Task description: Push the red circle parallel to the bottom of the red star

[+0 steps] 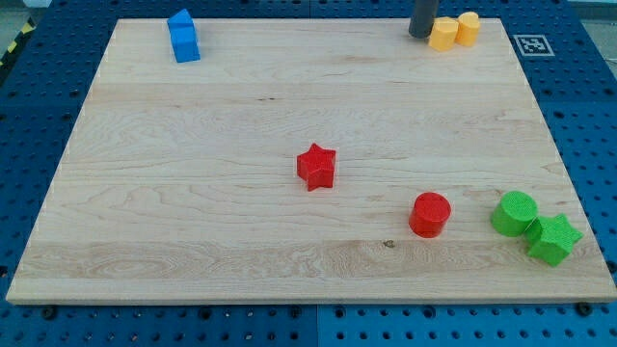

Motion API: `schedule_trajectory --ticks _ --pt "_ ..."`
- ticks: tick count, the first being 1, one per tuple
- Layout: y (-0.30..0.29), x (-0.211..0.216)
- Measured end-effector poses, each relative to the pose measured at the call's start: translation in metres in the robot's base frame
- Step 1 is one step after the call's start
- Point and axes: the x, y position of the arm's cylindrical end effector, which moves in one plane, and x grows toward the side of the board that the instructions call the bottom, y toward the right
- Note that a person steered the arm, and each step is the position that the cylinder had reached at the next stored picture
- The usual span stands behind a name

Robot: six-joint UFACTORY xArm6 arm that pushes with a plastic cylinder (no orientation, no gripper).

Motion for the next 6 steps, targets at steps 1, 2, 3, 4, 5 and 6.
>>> schedule_trajectory --ticks 1,2,3,4,5,6 --pt "0.012 0.0" --pt "-0.008 0.015" --pt "-0.042 0.051" --pt "-0.042 0.108" --pt "-0.042 0.179" --pt "-0.042 0.211"
